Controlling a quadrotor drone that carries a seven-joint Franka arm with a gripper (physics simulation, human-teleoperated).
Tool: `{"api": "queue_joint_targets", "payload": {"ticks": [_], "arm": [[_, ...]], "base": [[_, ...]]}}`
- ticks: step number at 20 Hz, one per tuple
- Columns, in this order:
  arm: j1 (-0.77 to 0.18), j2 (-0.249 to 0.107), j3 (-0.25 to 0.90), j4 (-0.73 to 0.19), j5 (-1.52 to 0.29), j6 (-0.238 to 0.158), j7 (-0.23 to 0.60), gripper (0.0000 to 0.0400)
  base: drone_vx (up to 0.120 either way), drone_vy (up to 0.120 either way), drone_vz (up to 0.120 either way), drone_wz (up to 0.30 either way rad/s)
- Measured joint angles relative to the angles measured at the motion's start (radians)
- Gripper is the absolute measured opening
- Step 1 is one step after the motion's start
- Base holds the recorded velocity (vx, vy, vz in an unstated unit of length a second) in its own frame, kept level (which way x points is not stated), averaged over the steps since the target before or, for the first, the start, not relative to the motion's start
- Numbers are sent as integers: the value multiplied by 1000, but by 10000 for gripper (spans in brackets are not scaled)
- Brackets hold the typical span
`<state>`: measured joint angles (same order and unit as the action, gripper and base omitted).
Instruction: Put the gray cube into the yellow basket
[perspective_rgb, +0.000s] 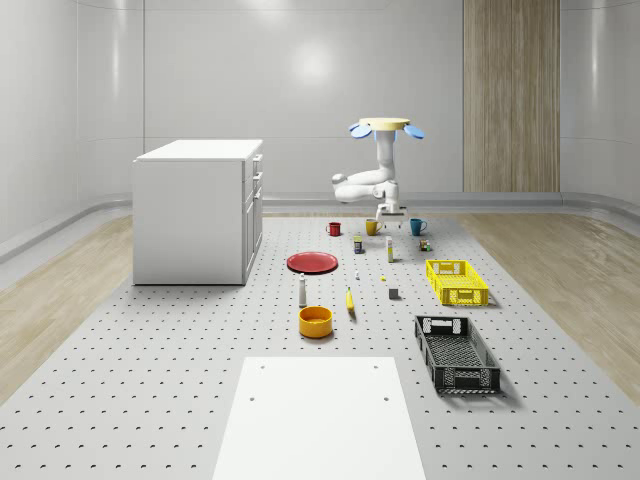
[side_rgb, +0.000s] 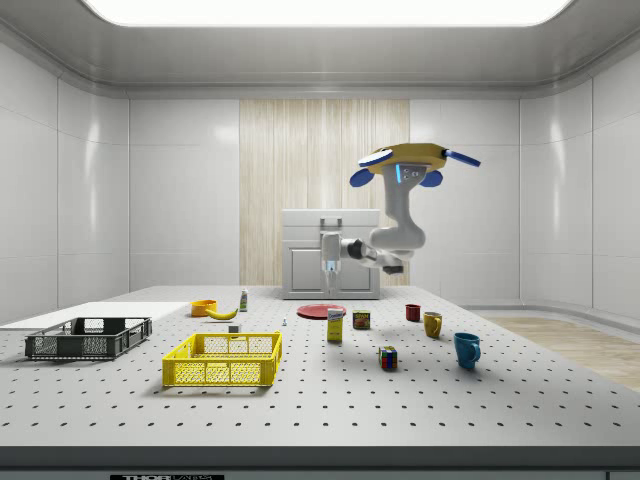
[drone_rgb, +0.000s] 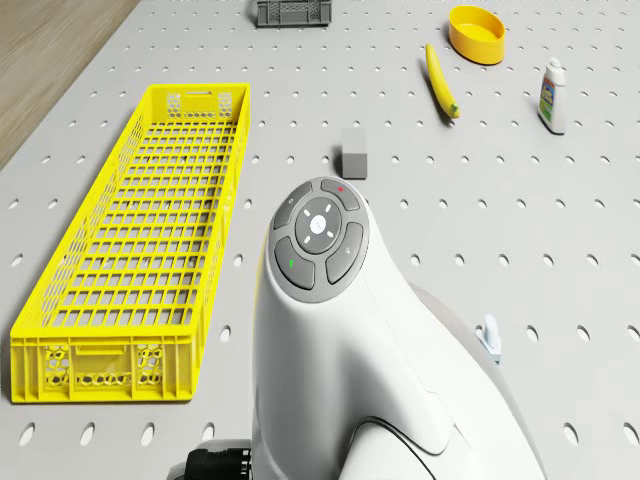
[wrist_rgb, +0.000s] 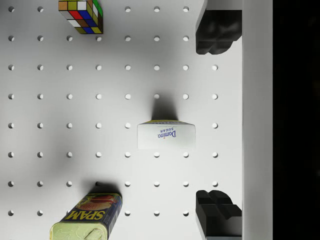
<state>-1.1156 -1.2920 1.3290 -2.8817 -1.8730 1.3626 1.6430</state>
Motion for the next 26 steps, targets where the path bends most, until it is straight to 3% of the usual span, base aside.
{"api": "queue_joint_targets", "payload": {"ticks": [3, 7, 12, 19, 26], "arm": [[-3, -11, 3, 1, 5, 11, 3, 400], [-7, -26, 6, 2, 12, 24, 6, 400], [-12, -44, 10, 3, 20, 40, 11, 400], [-18, -67, 15, 4, 31, 62, 16, 400], [-23, -88, 19, 5, 40, 82, 21, 400]], "base": [[120, 0, -120, 0], [120, -110, -10, 0], [120, 0, -104, 0], [120, -34, 0, 0], [120, 0, -97, 0]]}}
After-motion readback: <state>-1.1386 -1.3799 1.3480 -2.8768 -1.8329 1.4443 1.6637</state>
